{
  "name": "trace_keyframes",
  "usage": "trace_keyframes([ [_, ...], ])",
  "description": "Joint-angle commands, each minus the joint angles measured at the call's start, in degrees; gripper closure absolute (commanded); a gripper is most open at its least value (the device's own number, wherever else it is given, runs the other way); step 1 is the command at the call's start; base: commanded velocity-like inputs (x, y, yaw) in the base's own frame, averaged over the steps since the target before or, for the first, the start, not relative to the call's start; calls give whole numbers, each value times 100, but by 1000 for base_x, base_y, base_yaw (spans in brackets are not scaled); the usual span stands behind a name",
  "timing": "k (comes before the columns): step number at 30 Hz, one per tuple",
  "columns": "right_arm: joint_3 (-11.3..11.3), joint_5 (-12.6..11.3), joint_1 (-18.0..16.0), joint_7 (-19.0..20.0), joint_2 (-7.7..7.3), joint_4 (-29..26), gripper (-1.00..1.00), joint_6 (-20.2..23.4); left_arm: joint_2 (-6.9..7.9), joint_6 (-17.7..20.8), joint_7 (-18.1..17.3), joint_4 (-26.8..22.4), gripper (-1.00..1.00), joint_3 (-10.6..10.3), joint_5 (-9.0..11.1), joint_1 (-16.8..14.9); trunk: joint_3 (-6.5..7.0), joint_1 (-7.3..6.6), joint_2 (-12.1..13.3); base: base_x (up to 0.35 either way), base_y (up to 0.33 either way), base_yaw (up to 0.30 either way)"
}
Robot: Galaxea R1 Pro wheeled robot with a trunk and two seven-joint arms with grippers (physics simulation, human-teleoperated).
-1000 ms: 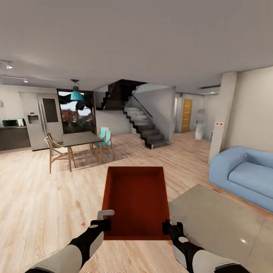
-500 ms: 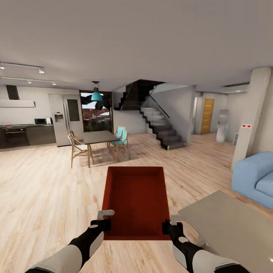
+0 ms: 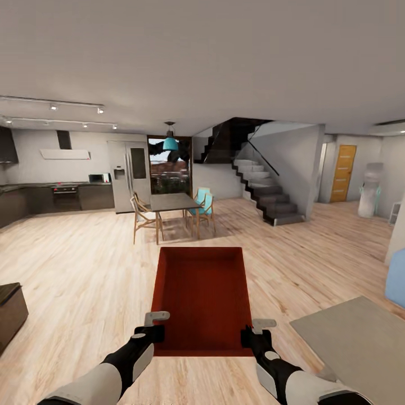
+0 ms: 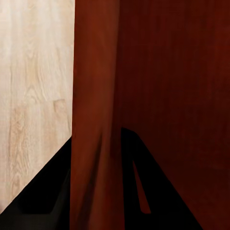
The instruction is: Move the two storage containers from the living room to the garage. In the garage, place one container on the floor and stack the other container on top of it (either order is fine).
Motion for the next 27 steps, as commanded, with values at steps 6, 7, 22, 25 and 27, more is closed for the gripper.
trace_keyframes([
  [6, -46, -81, 3, 5, 0, 70, 100, -28, 92, -338, 82, -27, 100, 453, -73, -7, 0, 1, -3, 8, 0, 300],
  [7, -46, -81, 3, 4, 0, 70, 100, -28, 92, -338, 82, -27, 100, 453, -73, -7, 0, 1, -3, 49, 0, 300],
  [22, -46, -84, 3, 3, 0, 70, 100, -28, 110, -338, 82, -20, 100, 456, -73, -7, 0, 1, -3, 158, 0, 142],
  [25, -46, -89, 3, 3, 0, 70, 100, -28, 152, -338, 82, -24, 100, 453, -73, -7, 0, 1, -3, 311, 0, 1],
  [27, -46, -89, 3, 3, 0, 70, 100, -28, 152, -338, 82, -26, 100, 453, -73, -7, 0, 1, -3, 318, 0, 0],
])
